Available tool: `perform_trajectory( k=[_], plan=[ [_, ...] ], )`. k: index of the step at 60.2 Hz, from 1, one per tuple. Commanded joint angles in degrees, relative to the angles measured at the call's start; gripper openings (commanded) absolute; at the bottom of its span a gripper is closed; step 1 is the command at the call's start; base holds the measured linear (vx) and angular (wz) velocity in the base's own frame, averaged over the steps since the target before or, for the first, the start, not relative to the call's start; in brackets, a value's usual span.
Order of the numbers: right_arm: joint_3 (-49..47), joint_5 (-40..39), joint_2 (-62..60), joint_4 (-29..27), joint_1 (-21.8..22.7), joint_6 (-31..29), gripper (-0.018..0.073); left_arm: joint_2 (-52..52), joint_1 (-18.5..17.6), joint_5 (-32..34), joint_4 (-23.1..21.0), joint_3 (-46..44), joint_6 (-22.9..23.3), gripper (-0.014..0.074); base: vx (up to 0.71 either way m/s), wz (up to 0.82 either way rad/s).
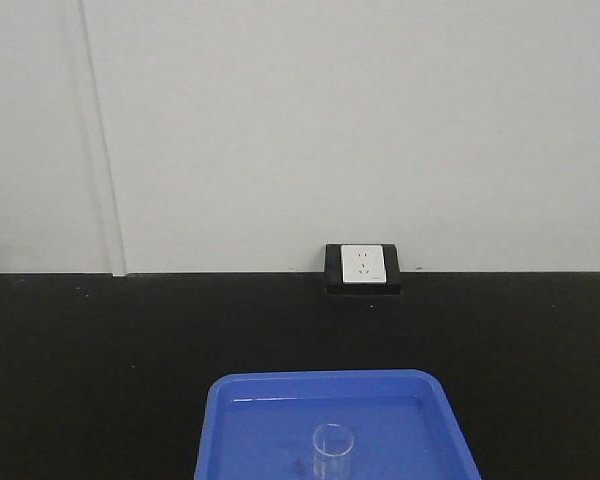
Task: Move beaker to silver tray on left bench
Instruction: 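Move the right gripper toward the clear beaker in the blue tray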
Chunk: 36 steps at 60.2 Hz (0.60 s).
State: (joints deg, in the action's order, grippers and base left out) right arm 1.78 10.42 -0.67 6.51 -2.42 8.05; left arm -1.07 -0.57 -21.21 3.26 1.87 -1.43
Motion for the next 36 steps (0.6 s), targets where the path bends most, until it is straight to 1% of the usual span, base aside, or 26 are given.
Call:
perform_trajectory(
  k=[1,18,22,27,29,32,36],
  plan=[
    [0.3,-4.6,-0.6,0.4,0.1,-0.3,-0.0011,-0.4,-0.3,4.3,-0.2,1.1,0.1,0.0001,0.00,0.00],
    [0.3,-6.0,-0.6,0.4,0.1,-0.3,-0.0011,-0.4,-0.3,4.3,-0.2,1.1,0.1,0.0001,0.00,0.00],
    [0.1,-11.4,-0.6,0.4,0.1,-0.3,-0.0011,-0.4,-0.3,4.3,-0.2,1.1,0.1,0.0001,0.00,0.00],
    [-1.4,-21.9,-0.6,0.4,0.1,-0.3,-0.0011,-0.4,-0.3,4.3,-0.2,1.1,0.1,0.0001,0.00,0.00],
    [-2.6,-25.1,-0.5,0.4,0.1,-0.5,-0.0011,-0.4,-0.3,4.3,-0.2,1.1,0.1,0.0001,0.00,0.00],
    [-5.2,-26.2,0.5,0.4,0.1,-0.5,-0.0011,-0.4,-0.3,4.3,-0.2,1.1,0.1,0.0001,0.00,0.00],
    [-11.0,-25.0,4.2,0.7,0.1,-1.1,-0.0011,-0.4,-0.3,4.3,-0.2,1.1,0.1,0.0001,0.00,0.01]
  ],
)
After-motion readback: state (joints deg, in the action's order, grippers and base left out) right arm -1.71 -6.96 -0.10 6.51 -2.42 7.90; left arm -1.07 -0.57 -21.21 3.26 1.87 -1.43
